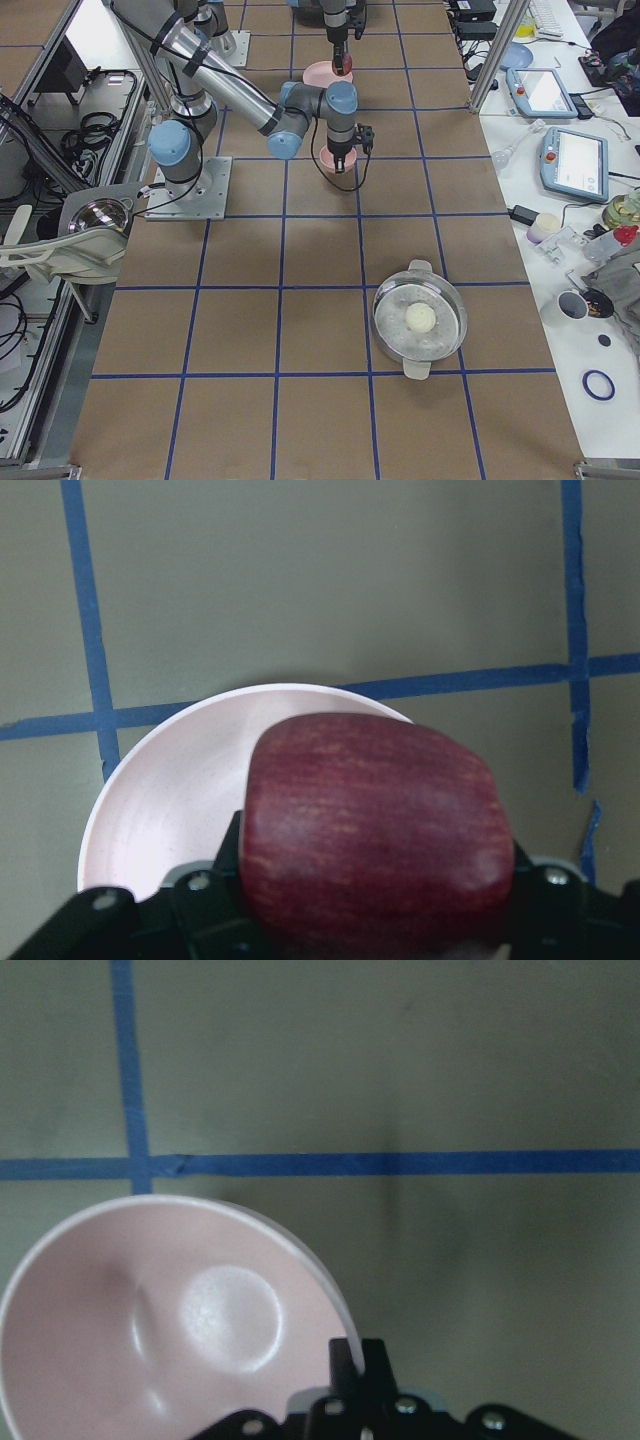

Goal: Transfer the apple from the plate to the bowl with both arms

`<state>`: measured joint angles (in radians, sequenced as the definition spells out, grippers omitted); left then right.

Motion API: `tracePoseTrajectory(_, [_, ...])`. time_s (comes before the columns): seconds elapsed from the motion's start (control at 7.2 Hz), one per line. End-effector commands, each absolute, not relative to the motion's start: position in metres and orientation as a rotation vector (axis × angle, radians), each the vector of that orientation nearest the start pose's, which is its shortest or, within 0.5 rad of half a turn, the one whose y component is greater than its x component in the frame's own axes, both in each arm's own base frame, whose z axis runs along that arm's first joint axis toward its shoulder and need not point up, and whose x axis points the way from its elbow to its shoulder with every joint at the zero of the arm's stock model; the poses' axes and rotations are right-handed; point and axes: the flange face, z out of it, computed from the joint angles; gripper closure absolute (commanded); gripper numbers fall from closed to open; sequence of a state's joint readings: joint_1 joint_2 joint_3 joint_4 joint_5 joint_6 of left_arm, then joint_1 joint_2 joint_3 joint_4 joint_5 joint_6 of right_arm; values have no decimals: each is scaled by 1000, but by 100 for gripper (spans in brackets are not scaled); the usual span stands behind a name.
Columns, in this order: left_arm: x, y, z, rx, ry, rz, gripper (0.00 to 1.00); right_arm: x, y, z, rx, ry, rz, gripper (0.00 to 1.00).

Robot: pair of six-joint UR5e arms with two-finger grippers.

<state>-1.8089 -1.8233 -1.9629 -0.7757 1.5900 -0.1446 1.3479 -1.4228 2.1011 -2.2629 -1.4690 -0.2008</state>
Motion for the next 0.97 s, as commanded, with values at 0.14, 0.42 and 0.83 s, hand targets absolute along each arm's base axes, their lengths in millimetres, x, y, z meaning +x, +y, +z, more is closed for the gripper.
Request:
tracePoseTrajectory(0.14, [-255,-491,263,153,3148,-258,75,157,-473,225,24,3010,15,100])
tracePoseTrajectory(0.42, [-256,-490,261,146,3160,-243,77,167,-473,213,-5,2984,56,27])
tracePoseTrajectory(0.83, [-286,-490,272,26,3285,-262,78,154,-510,258,10,3008,-90,0])
